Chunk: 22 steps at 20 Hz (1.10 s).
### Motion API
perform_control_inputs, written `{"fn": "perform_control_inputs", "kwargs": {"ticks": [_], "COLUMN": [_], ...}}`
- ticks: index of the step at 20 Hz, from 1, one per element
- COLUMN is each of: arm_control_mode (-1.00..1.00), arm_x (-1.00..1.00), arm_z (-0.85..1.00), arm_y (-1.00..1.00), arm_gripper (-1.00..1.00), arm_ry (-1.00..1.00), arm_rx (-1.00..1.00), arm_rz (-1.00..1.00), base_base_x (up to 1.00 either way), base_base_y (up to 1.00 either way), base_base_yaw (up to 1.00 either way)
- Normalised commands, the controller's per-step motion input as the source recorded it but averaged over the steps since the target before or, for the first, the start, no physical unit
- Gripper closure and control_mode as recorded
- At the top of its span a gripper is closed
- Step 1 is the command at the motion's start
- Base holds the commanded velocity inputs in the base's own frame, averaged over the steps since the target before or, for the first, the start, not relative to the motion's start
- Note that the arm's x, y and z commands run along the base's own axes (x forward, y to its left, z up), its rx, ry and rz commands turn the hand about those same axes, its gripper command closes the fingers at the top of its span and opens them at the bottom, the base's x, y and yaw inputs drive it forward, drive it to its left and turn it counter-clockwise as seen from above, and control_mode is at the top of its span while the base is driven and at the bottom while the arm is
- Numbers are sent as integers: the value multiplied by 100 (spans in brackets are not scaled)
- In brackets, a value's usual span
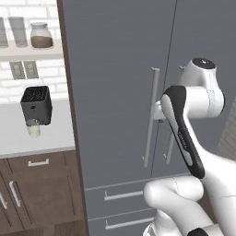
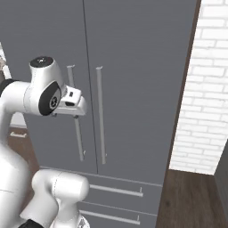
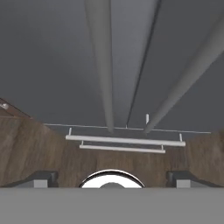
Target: Grab a lemon wedge from the fridge and one ice cube from the ice bowl, and put them in the glass of lemonade.
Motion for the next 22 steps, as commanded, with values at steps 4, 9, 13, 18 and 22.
{"fn": "perform_control_inputs", "kwargs": {"ticks": [4, 9, 13, 18, 22], "arm_control_mode": [-100, -100, -100, -100, -100], "arm_x": [-46, -22, -3, 0, 0], "arm_z": [0, 0, 0, 0, -2], "arm_y": [-12, -5, -4, 0, -36], "arm_gripper": [-100, -100, -100, -100, -100], "arm_ry": [-10, -4, 0, 0, 0], "arm_rx": [0, 1, 0, 0, 8], "arm_rz": [-2, -3, -3, 0, -5], "base_base_x": [0, 0, 0, 0, 0], "base_base_y": [0, 0, 0, 0, 0], "base_base_yaw": [0, 0, 0, 0, 0]}}
